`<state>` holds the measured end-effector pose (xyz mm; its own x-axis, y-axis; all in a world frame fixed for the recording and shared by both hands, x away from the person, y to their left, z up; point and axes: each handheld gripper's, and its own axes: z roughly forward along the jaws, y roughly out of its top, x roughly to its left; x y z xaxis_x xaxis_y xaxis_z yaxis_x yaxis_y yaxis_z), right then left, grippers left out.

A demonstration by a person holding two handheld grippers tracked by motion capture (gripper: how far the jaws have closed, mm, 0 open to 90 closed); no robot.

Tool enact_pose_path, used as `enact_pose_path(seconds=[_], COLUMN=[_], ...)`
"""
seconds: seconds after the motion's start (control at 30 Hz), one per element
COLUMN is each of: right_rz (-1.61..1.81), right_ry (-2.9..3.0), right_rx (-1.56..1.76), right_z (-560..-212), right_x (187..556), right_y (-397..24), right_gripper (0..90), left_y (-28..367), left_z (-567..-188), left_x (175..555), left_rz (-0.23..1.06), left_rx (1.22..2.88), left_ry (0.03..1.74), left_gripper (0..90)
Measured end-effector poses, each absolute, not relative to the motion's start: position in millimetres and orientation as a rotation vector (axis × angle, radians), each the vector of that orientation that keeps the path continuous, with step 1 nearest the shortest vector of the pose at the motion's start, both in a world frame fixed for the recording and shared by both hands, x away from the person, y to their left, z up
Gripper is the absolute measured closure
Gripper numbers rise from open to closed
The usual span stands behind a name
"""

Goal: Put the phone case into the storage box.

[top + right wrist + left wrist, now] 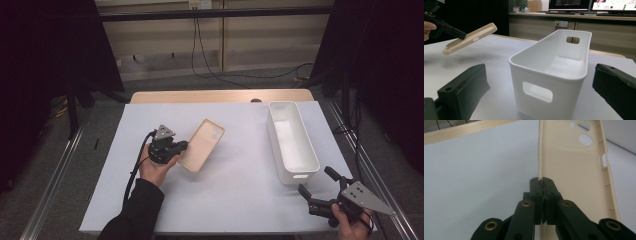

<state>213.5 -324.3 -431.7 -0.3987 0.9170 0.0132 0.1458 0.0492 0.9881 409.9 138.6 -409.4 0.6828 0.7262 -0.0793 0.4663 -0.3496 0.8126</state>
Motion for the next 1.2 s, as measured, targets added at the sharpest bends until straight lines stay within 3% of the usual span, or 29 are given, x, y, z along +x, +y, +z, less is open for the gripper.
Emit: enact_pose_path(seconds=[0.43, 1.2], right_rz=[1.426, 1.493], right_ry=[1.616, 1.741], right_rx=[1.073, 1.005], right_z=[-424.6, -400.3], right_x=[214.9, 238.3], right_y=[-311.8, -257.7], right_gripper=[0.0, 0.6], left_y=[150.6, 134.7], left_z=[-401.3, -396.6], left_x=[388.3, 350.6], left_rz=[0.440, 0.417], left_rx=[1.914, 1.897], left_ry=[0.875, 0.782], left_gripper=[87.8, 87.9])
